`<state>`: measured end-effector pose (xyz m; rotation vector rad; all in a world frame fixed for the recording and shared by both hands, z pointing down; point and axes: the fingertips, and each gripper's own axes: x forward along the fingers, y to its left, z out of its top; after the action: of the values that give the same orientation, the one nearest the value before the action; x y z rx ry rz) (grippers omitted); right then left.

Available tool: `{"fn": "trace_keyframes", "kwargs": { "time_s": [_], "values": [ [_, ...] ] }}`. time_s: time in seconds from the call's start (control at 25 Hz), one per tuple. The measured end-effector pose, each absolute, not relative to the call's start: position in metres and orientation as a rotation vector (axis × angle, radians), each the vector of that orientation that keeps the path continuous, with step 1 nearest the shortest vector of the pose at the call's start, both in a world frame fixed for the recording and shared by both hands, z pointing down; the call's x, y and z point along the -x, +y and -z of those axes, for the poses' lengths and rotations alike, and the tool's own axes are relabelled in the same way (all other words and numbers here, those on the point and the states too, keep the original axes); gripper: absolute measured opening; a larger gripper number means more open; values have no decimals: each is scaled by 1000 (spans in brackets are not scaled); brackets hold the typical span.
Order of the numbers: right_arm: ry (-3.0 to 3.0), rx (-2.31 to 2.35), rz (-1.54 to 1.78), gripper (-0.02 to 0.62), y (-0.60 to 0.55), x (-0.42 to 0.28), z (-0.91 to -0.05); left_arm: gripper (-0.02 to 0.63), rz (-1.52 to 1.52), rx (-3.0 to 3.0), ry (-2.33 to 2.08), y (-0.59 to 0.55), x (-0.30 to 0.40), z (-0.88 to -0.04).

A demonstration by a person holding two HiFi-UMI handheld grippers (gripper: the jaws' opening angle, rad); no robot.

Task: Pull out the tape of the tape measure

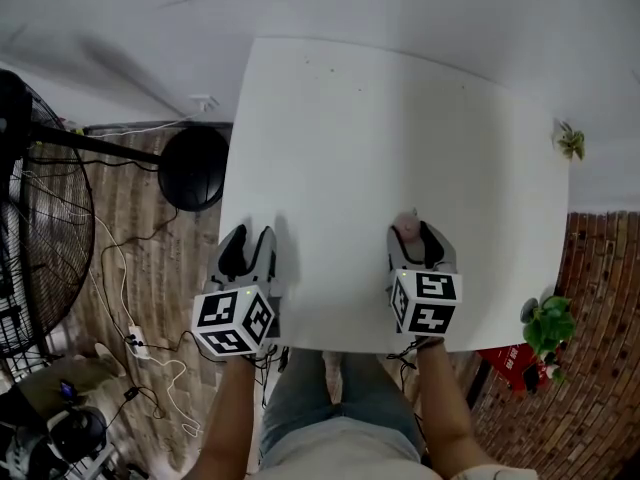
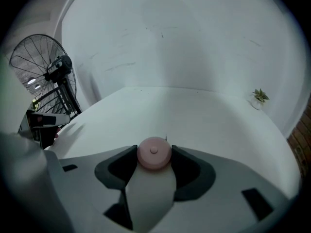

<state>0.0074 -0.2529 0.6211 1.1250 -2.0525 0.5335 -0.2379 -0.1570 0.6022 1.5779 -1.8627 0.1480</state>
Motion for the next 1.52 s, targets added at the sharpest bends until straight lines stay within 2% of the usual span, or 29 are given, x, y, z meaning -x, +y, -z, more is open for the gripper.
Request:
{"fn": "trace_keyframes", "kwargs": {
  "time_s": [0.56, 1.16, 1.52],
  "values": [
    [-2075, -1091, -533, 215, -255, -6, -617, 189, -157, -1606, -1844, -161, 230, -596],
    [-2177, -1006, -477, 215, -251, -14, -575, 189, -136, -1669, -1845, -165, 209, -567],
    [-2274, -898, -486, 215, -243, -26, -536, 189, -193, -1870, -1765, -179, 173, -527]
  ]
}}
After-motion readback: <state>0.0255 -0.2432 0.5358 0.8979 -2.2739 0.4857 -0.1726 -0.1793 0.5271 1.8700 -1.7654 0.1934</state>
